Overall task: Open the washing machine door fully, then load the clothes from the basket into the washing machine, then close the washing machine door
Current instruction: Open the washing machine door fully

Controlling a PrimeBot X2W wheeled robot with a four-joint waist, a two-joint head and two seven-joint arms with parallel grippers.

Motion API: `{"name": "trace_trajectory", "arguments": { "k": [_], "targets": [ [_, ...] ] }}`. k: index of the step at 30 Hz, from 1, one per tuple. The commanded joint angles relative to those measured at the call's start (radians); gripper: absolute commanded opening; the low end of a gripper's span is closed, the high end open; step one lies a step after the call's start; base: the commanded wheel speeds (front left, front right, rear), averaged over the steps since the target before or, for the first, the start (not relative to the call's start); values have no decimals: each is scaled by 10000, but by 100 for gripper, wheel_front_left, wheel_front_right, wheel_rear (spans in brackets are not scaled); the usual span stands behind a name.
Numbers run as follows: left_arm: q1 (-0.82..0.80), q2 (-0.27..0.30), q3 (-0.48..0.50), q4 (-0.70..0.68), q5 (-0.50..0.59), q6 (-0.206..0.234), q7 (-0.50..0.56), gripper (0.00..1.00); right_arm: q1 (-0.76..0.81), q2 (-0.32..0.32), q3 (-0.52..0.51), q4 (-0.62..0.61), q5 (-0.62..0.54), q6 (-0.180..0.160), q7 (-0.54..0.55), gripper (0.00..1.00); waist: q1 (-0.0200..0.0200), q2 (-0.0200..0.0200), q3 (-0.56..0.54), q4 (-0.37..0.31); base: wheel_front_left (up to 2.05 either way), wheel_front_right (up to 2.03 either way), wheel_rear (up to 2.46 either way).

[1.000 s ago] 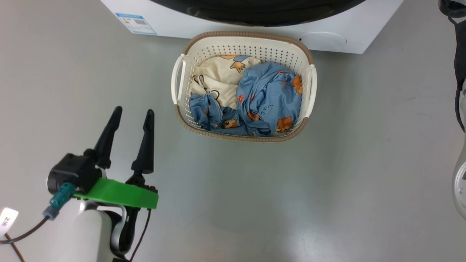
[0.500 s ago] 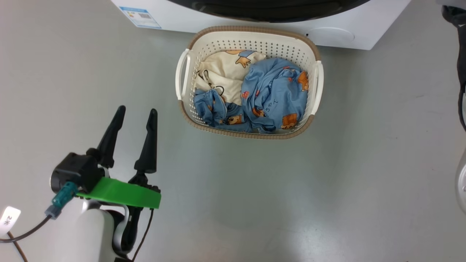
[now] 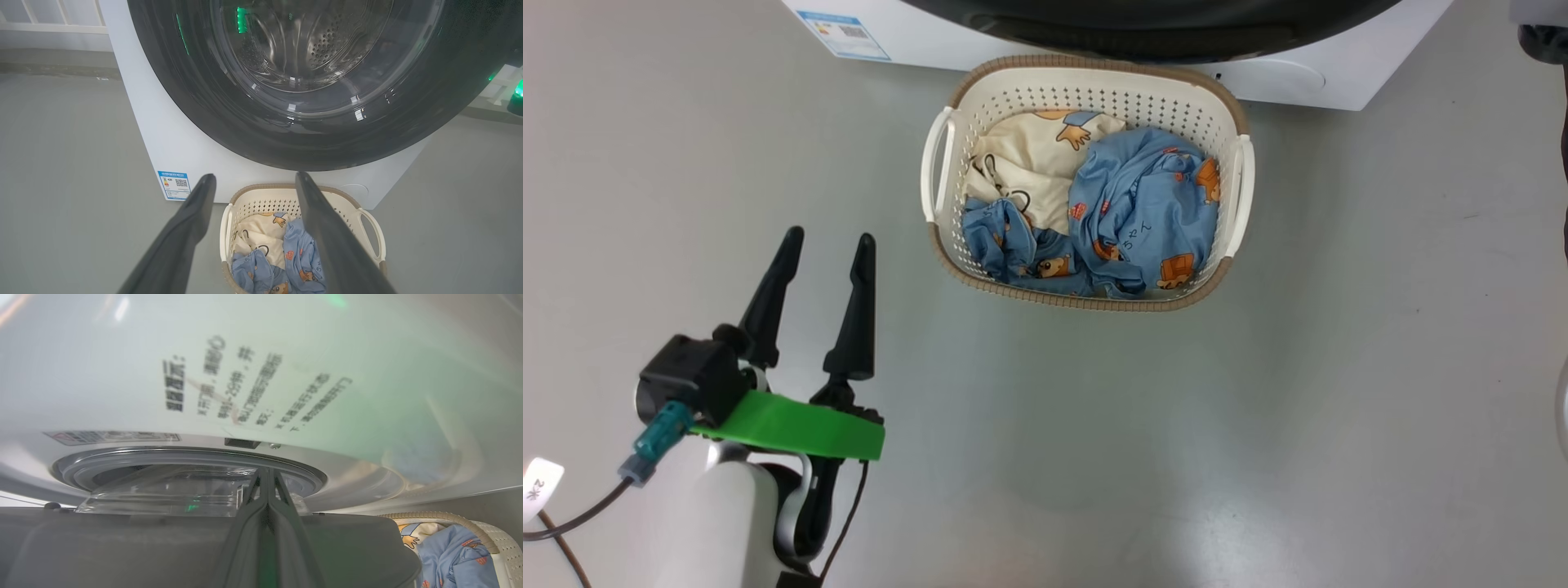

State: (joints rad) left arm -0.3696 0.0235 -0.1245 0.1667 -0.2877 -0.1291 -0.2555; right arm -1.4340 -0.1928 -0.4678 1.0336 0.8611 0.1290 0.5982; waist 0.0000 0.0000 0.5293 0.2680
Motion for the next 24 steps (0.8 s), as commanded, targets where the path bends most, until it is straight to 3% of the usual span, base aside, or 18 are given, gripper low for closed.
{"name": "trace_trajectory", "arguments": {
  "k": [1, 16, 24],
  "targets": [
    [-88, 268, 306, -295, -56, -15, -63, 100, -78, 459, 87, -120, -120, 17, 259, 0, 0, 0, -14, -15, 0, 0, 0],
    [5, 268, 310, -516, 96, -15, -63, 100, 1118, 645, -197, -1309, -65, 17, 2907, 0, 0, 0, -388, -129, 0, 0, 0],
    [103, 268, 197, -576, 205, -15, -63, 100, 2103, 1037, -460, -2349, 224, 17, 5092, 0, 0, 0, -704, -186, 0, 0, 0]
  ]
}}
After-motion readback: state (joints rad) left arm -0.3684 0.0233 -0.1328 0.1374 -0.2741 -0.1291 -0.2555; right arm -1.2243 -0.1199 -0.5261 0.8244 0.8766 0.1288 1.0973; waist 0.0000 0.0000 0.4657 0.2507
